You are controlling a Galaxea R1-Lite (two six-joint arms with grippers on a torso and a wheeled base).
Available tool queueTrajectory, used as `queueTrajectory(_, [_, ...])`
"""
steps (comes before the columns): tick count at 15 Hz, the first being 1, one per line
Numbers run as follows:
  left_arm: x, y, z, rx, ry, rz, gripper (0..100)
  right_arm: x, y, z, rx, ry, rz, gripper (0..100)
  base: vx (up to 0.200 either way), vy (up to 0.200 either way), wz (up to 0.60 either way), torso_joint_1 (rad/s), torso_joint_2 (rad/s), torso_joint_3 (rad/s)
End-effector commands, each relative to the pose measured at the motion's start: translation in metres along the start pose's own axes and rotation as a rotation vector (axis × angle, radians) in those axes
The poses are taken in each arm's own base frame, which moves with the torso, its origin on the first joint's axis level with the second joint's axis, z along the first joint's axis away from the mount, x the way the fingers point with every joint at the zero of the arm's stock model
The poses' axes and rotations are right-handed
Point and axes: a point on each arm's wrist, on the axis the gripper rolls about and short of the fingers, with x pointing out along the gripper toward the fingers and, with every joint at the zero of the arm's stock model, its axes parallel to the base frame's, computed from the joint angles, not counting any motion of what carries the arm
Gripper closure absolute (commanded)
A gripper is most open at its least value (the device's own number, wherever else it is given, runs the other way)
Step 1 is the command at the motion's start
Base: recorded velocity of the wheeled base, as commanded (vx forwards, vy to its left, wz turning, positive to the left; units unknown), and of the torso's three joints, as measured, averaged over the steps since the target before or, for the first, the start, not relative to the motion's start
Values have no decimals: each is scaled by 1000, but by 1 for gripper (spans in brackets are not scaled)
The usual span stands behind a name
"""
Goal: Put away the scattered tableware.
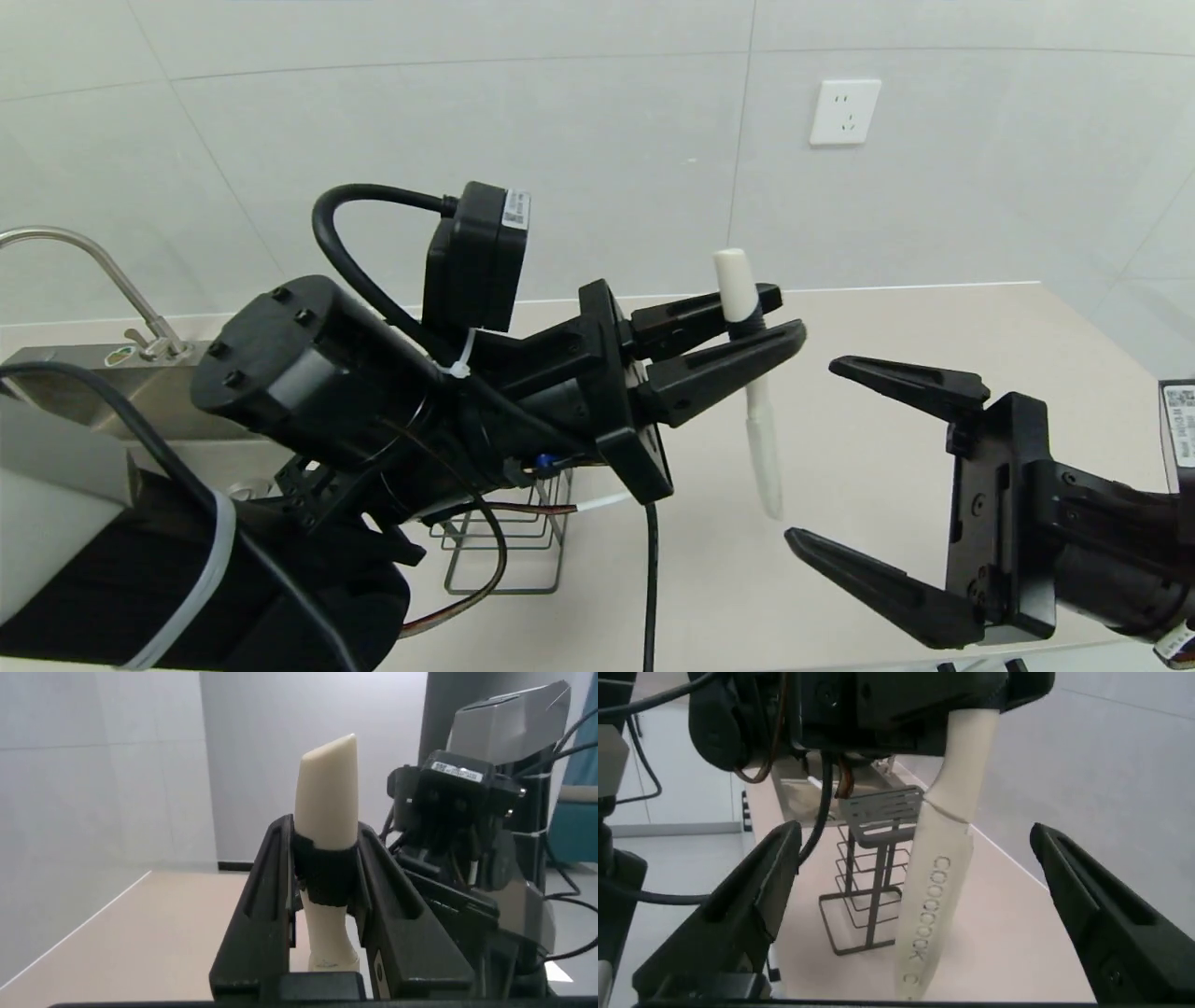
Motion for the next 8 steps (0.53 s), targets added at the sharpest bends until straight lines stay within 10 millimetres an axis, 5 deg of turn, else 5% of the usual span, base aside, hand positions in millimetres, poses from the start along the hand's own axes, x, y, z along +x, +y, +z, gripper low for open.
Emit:
queueTrajectory(1, [-17, 8, -8, 3, 47, 51, 100, -38, -8, -19, 13, 143, -119, 100, 0, 0, 0, 0, 0, 0])
queueTrajectory(3, [-25, 13, -10, 42, 66, 81, 100, -64, -11, -20, 5, 195, -215, 100, 0, 0, 0, 0, 0, 0])
queueTrajectory(8, [-50, 36, -5, 89, 156, 194, 100, -117, 8, 27, -159, 62, -385, 100, 0, 0, 0, 0, 0, 0])
